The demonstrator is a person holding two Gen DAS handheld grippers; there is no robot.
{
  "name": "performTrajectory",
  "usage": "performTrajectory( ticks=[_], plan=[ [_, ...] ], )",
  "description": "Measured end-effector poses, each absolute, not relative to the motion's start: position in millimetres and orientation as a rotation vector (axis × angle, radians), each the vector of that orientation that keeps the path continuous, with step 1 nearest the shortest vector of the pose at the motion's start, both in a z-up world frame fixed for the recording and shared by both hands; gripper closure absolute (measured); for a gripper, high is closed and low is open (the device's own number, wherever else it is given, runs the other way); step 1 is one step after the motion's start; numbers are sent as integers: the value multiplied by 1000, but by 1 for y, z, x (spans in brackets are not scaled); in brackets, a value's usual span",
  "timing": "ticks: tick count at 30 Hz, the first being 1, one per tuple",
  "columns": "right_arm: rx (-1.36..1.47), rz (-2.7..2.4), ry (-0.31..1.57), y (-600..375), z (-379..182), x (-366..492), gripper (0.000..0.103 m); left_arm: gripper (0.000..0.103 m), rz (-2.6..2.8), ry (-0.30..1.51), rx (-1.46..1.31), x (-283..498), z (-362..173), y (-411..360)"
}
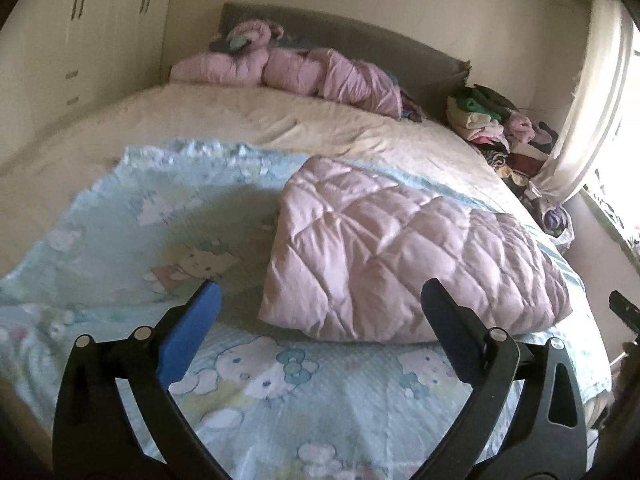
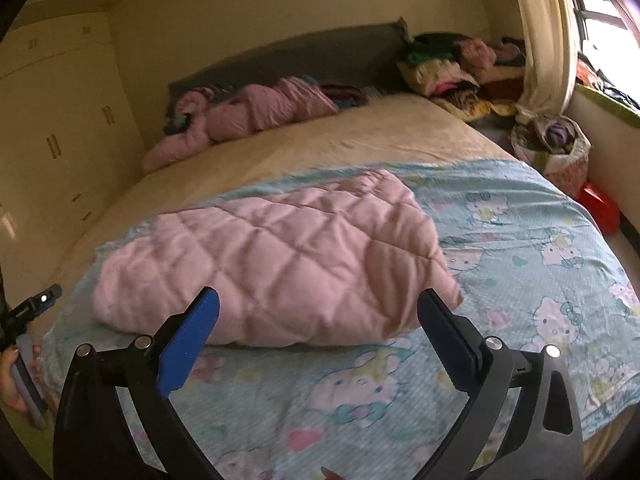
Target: Fold large clothes
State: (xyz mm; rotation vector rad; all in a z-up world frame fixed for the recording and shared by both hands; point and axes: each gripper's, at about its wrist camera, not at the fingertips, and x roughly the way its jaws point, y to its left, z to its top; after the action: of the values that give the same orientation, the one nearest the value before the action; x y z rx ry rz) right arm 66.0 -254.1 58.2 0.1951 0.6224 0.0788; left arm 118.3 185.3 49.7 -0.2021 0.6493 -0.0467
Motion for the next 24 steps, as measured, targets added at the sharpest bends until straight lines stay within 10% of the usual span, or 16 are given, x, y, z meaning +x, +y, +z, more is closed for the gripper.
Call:
performTrajectory(
  ticks=[24],
  plan=[
    [115, 57, 502, -199, 56, -59, 4, 9, -92, 559, -103, -19, 56, 110]
  ],
)
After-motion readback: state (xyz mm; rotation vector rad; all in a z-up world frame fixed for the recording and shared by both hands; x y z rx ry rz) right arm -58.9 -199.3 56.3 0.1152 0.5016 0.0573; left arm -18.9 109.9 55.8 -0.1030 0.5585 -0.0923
